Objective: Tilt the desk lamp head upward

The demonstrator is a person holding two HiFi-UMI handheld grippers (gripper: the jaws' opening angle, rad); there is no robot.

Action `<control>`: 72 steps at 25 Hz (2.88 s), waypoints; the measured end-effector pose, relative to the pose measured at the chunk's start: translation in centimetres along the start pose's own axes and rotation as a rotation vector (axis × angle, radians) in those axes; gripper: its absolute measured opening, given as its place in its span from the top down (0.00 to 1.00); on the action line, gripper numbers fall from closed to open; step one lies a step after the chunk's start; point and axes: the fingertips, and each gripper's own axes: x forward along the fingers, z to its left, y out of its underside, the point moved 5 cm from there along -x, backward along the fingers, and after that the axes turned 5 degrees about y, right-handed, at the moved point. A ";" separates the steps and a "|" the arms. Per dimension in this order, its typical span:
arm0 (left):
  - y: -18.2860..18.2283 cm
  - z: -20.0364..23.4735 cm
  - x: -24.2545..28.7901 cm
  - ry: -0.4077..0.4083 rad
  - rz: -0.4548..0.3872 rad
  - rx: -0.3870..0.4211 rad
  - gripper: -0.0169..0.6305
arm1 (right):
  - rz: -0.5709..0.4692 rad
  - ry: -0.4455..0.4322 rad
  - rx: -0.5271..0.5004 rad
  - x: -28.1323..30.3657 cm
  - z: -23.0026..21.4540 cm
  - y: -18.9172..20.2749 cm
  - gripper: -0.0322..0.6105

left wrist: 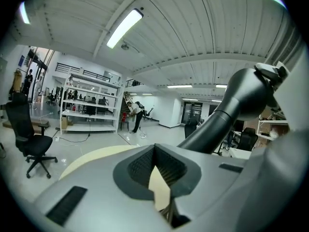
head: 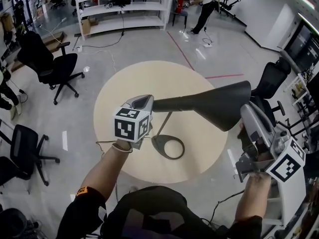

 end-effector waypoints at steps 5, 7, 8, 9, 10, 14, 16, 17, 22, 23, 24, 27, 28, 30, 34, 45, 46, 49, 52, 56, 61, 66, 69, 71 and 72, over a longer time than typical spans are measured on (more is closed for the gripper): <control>0.7 -0.1 0.1 0.013 0.013 -0.011 0.90 | 0.032 -0.015 -0.064 1.4 1.7 -0.9 0.87; 1.0 -0.2 0.1 0.017 0.018 -0.014 0.90 | 0.045 -0.024 -0.078 1.8 2.2 -1.1 0.87; 1.1 -0.2 0.1 0.019 0.022 -0.014 0.90 | 0.050 -0.028 -0.084 2.1 2.4 -1.2 0.87; 1.1 -0.2 0.1 0.021 0.026 -0.014 0.90 | 0.054 -0.032 -0.091 2.5 2.6 -1.3 0.87; 1.1 -0.1 0.2 0.022 0.029 -0.015 0.91 | 0.058 -0.036 -0.097 2.9 2.8 -1.5 0.87; 1.5 0.4 0.3 0.026 0.032 -0.024 0.91 | 0.064 -0.049 -0.096 4.1 3.1 -1.5 0.87; 1.5 0.7 0.4 0.029 0.034 -0.019 0.91 | 0.060 -0.052 -0.083 4.4 2.9 -1.5 0.87; 1.6 0.7 0.4 0.032 0.037 -0.014 0.91 | 0.057 -0.055 -0.077 4.4 2.8 -1.5 0.87; 1.6 0.3 0.7 0.037 0.062 0.010 0.90 | 0.031 -0.064 -0.065 3.4 2.5 -1.8 0.87; 1.6 0.3 0.7 0.039 0.059 0.012 0.90 | 0.019 -0.065 -0.071 3.1 2.5 -1.7 0.87; 1.6 0.3 0.6 0.041 0.052 0.011 0.90 | 0.000 -0.065 -0.078 2.7 2.5 -1.7 0.87; 1.8 0.6 -0.4 0.037 0.021 -0.001 0.90 | -0.066 -0.049 -0.065 1.2 2.3 -1.4 0.87; 1.8 0.8 -0.7 0.035 0.010 -0.005 0.90 | -0.090 -0.030 -0.056 0.6 2.0 -1.3 0.87; 1.5 1.3 -1.8 0.033 -0.021 -0.010 0.90 | -0.142 0.046 -0.071 -0.8 1.5 -0.9 0.87; 1.3 1.4 -5.4 0.042 -0.092 -0.028 0.90 | -0.171 0.187 -0.168 -2.9 2.7 2.8 0.87; 10.2 -0.7 -13.9 0.131 -0.037 0.068 0.90 | 0.082 0.438 -0.195 1.8 8.0 24.4 0.89; 11.1 -1.0 -14.5 0.135 -0.020 0.073 0.90 | 0.112 0.444 -0.193 2.4 8.6 26.0 0.90; 14.0 -1.1 -16.4 0.156 0.025 0.063 0.90 | 0.175 0.474 -0.194 3.5 10.8 29.6 0.92; 17.1 -0.8 -17.6 0.169 0.058 0.015 0.90 | 0.227 0.492 -0.182 3.9 12.0 32.4 0.92; 19.5 -0.4 -18.2 0.187 0.074 -0.020 0.90 | 0.275 0.519 -0.165 4.2 12.3 35.5 0.92; 20.0 -1.0 -18.8 0.196 0.084 0.002 0.90 | 0.313 0.549 -0.184 3.1 12.8 36.0 0.92; 19.8 -2.5 -20.9 0.146 0.068 0.023 0.90 | 0.319 0.539 -0.180 1.0 14.0 35.8 0.92; 20.2 -4.8 -21.7 0.130 0.051 0.034 0.90 | 0.299 0.515 -0.213 -1.1 14.6 35.6 0.92; 20.7 -7.0 -22.4 0.118 0.042 0.035 0.90 | 0.287 0.507 -0.227 -3.4 14.8 35.3 0.92; 21.0 -8.3 -22.8 0.111 0.036 0.036 0.90 | 0.280 0.506 -0.229 -4.8 15.0 35.1 0.92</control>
